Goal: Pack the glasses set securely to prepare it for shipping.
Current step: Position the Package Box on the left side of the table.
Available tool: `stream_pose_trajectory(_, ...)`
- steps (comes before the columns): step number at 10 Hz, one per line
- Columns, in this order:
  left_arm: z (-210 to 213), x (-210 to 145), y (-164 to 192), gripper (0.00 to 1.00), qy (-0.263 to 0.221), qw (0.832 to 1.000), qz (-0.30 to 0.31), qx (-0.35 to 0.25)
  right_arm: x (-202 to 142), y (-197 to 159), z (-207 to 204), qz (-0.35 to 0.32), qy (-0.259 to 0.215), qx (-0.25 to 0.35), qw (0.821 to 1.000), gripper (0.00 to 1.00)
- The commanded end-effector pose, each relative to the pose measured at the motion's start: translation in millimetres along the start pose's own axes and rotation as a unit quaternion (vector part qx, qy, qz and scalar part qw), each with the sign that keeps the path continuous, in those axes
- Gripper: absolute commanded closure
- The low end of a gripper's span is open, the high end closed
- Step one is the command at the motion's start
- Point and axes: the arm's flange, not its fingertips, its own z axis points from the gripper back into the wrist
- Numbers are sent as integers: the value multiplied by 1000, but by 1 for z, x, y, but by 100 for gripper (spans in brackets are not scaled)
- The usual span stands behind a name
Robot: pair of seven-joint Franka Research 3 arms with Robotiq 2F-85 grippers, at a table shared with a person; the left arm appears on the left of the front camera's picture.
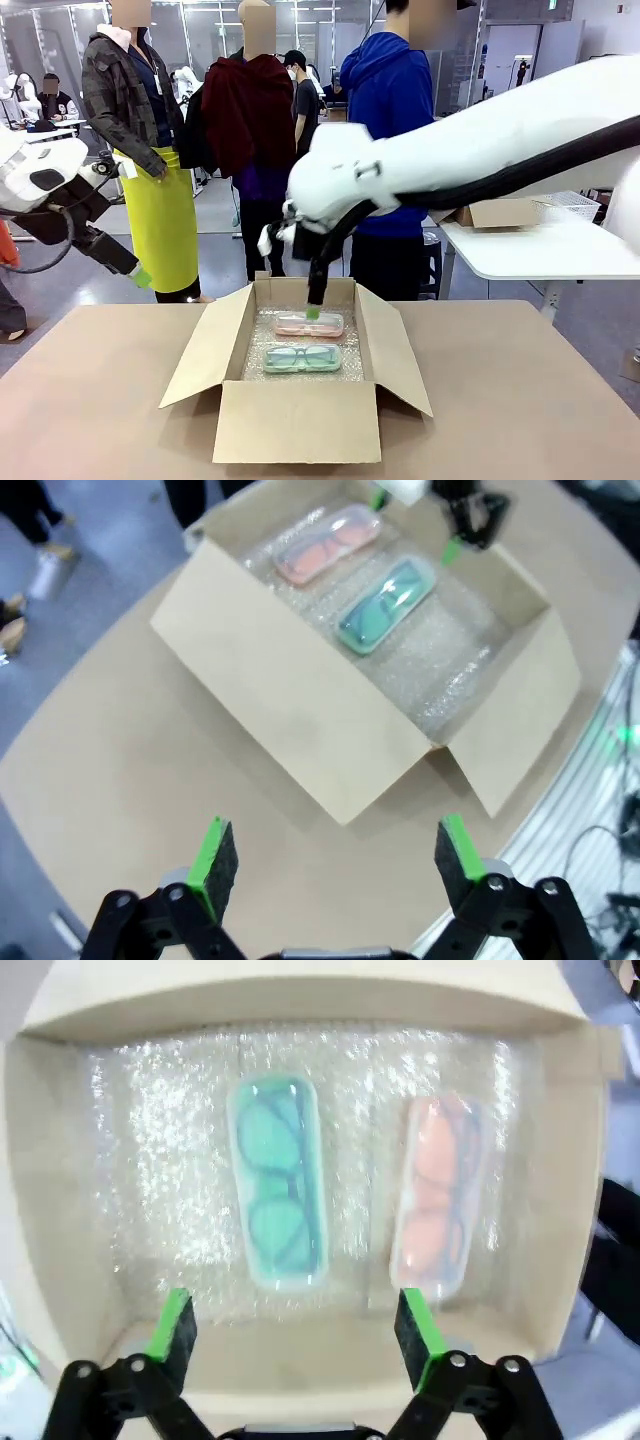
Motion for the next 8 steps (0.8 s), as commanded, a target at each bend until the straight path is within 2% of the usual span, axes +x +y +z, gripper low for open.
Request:
stream_pose_trajectory(1,-10,0,12,0,33,996,79,-13,-68,57,15,-65,-40,-29,997,0)
stream_pose_trajectory(4,-34,3,35,0,42,984,159,-67,-148,110,33,-191,-147,-60,969,0)
stream_pose_trajectory(5,-47,4,41,0,61,975,186,-106,-173,126,38,-232,-182,-59,954,0)
stream_pose_trajectory(6,-60,8,48,0,95,955,229,-163,-195,139,45,-255,-209,-55,942,0)
stream_pose_trajectory(8,-79,7,60,0,81,953,229,-183,-223,157,52,-315,-234,-49,918,0)
